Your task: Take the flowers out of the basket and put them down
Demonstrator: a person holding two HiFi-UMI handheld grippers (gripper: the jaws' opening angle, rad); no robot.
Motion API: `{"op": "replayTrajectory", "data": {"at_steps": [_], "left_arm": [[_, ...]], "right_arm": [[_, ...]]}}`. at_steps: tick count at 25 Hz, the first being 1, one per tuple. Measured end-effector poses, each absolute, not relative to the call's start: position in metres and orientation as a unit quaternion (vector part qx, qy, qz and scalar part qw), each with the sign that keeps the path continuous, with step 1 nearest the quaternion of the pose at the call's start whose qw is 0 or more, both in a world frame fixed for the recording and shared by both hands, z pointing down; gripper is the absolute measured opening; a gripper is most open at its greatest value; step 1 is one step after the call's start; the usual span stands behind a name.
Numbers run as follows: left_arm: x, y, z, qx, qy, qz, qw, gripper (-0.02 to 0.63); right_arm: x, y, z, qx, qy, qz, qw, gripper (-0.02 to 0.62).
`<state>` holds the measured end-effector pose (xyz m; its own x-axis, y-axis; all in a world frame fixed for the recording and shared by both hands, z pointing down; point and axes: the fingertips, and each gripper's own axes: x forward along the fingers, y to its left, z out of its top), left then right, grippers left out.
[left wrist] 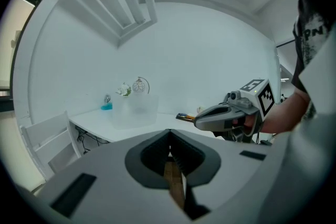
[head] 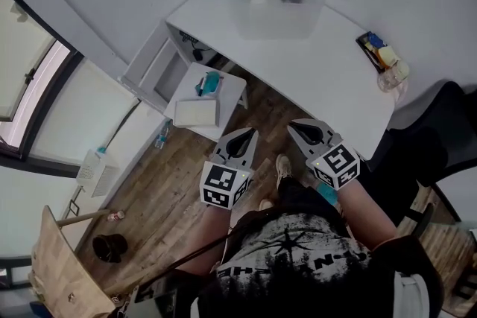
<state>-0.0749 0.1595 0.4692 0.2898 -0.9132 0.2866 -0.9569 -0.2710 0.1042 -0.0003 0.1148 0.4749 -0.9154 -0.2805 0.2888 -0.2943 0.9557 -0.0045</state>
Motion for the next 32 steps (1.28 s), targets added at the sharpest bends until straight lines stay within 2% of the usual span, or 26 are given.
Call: {"op": "replayTrajectory", "data": {"at_steps": [18, 24, 32], "left_arm": [[-0.086, -0.020, 0.466, 0.784, -0.596, 0.104, 0.139, 0.011], [-0.095, -0.053, 0.464, 0.770, -0.612, 0.121, 0.134, 0.011], [-0.104, -0.078, 0.461, 0.753, -0.631, 0.130, 0.131, 0.011]], "right_arm": [[-0.016, -0.067, 0.475, 0.141, -0.982, 0.030, 0.121, 0.018], [-0.029, -0.103, 0.466, 0.117, -0.987, 0.071, 0.089, 0.018], [-0.035, -0.131, 0.469, 0.103, -0.989, 0.058, 0.092, 0.018]]}}
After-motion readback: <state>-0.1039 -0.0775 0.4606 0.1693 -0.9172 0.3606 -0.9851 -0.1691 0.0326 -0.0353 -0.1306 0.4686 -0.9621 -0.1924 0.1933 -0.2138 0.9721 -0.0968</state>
